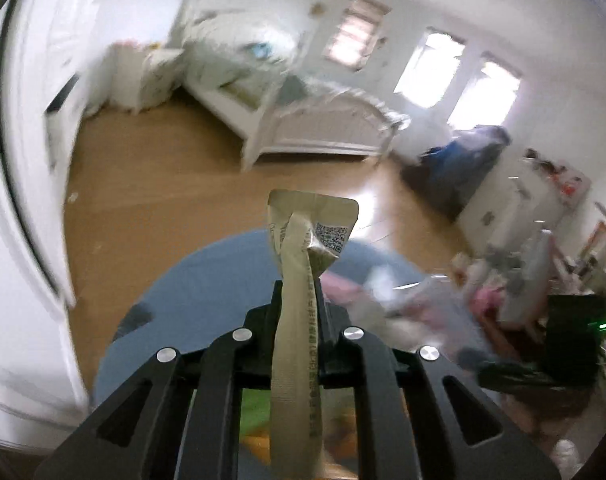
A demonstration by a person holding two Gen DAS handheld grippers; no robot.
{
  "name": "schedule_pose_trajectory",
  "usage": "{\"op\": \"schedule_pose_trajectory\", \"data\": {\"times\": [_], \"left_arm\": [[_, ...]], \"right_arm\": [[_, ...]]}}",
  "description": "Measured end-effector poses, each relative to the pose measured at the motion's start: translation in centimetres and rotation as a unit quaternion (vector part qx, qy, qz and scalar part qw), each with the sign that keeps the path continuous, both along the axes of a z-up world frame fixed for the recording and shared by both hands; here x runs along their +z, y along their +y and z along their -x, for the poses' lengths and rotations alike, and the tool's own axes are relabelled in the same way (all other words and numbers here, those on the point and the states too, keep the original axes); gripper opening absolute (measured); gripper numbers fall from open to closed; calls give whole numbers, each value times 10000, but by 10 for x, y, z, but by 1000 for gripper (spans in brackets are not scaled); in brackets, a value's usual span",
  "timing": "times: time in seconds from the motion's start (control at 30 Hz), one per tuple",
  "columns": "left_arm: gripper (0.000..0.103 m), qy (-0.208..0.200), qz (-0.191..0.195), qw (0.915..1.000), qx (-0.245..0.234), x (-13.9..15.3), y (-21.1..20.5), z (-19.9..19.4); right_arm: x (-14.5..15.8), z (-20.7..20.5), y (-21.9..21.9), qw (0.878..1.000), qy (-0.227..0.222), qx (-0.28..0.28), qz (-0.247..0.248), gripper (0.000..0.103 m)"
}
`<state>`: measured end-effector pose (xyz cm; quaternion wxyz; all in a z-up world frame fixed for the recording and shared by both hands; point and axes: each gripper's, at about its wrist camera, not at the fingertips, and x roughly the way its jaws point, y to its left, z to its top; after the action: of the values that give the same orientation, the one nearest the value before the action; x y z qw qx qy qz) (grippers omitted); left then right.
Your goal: Collect trash
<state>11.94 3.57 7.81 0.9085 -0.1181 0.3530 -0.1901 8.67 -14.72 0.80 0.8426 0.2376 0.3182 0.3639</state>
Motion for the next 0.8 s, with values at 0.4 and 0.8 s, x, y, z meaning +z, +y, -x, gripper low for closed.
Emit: {"op": "schedule_pose_trajectory", "data": {"times": [0.4,0.8], "left_arm": [[14,674,796,9606,-2577,-10,-302,-13],[15,1987,253,9227,-3293,-138,-454,-29]], "right_arm": [[-46,91,-275,9229,224,-3836,263,35],[-176,83,-377,8873,1474,-4333,-567,35]]}}
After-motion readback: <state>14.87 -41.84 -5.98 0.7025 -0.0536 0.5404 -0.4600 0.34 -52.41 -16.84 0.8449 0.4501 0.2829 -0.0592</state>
